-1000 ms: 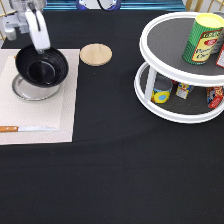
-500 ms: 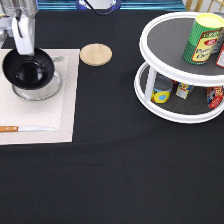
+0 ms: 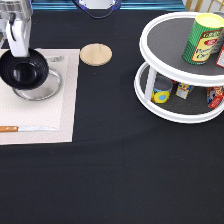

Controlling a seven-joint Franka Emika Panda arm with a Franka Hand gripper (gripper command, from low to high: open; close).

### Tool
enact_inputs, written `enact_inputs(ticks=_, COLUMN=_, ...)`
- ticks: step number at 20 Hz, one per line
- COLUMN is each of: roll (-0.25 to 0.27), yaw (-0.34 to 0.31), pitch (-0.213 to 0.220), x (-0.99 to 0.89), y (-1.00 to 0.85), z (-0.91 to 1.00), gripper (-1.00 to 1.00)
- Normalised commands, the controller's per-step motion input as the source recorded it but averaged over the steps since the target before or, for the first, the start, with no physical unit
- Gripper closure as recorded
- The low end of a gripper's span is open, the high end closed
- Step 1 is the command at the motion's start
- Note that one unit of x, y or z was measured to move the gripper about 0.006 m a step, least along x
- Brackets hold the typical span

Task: Pick up the bowl from the lazy Susan and put bowl on the plate

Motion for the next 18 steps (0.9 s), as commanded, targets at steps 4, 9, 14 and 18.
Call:
enact_inputs(ticks=4, roll=0.000, yaw=-0.014, pitch=-0.014, x=-0.41, y=0.00, z=-0.22, gripper=1.00)
enact_inputs(ticks=9, roll=0.000, yaw=-0.011, pitch=-0.022, x=-0.38, y=0.03, z=-0.29, gripper=1.00)
enact_inputs(ticks=14, roll=0.000, yaw=0.000, pitch=-0.006, x=-0.05, y=0.08, z=-0.25, gripper=1.00)
enact_inputs(ticks=18, roll=0.000, yaw=0.000, pitch=0.000, x=0.04, y=0.00, z=-0.12, gripper=1.00)
